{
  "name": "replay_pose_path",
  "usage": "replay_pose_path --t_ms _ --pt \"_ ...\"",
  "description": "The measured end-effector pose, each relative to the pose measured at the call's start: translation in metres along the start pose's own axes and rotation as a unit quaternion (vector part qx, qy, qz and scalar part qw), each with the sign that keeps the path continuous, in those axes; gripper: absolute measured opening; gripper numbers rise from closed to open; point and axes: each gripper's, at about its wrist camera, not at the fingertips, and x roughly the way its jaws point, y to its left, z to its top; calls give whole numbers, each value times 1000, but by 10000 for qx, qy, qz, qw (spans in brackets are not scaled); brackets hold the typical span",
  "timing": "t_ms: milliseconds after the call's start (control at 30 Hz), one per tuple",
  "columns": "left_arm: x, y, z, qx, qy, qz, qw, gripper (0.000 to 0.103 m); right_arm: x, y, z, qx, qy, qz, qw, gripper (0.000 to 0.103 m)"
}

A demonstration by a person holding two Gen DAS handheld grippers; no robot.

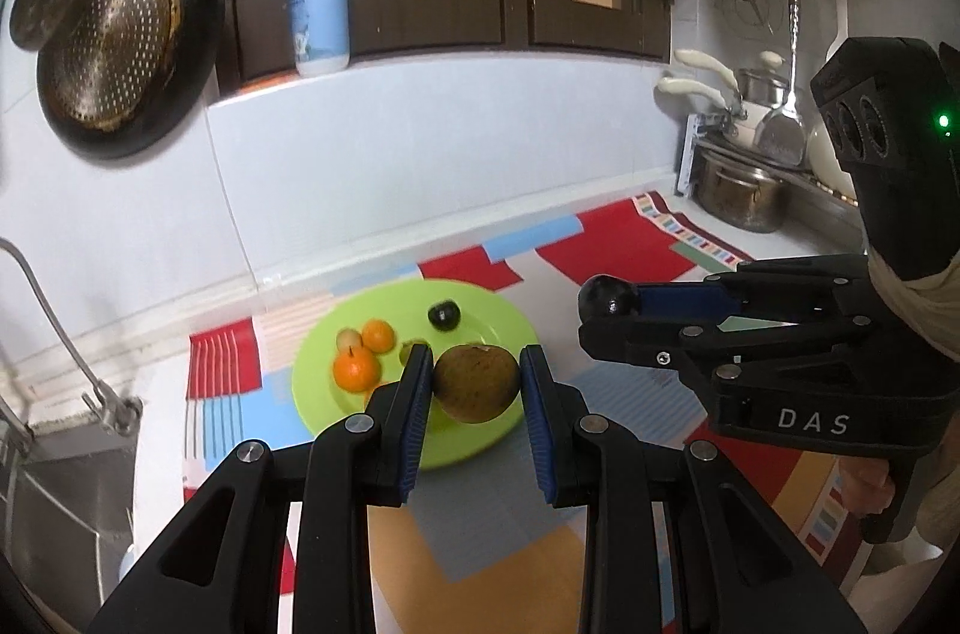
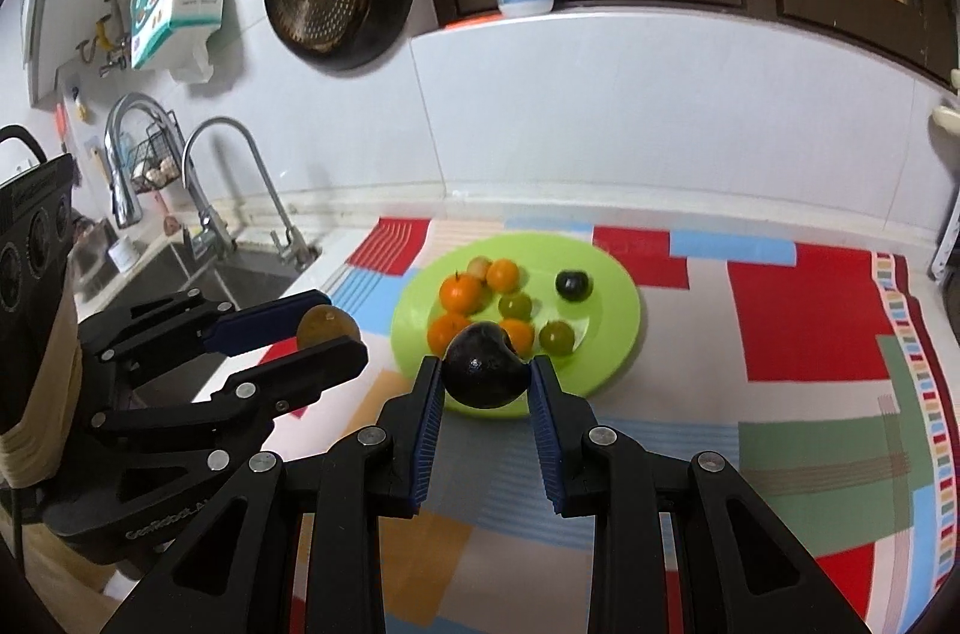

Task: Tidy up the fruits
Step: 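Carry the brown fruit and the dark plum over the green plate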

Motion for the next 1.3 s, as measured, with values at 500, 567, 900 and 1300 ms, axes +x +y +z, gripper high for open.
replay_pose_path --t_ms 500,567,900,1300 --pt "29 16 29 1 -156 105 9998 30 14 -11 33 18 -282 -83 9996 30" --pt "34 18 32 8 -148 107 9998 30 17 -13 35 25 -294 -93 9995 30" --pt "66 30 40 -96 23 58 9999 30 42 -26 49 131 -220 -130 9996 30" --pt "115 45 39 -244 371 26 9990 30 84 -46 49 254 108 -173 9995 30"
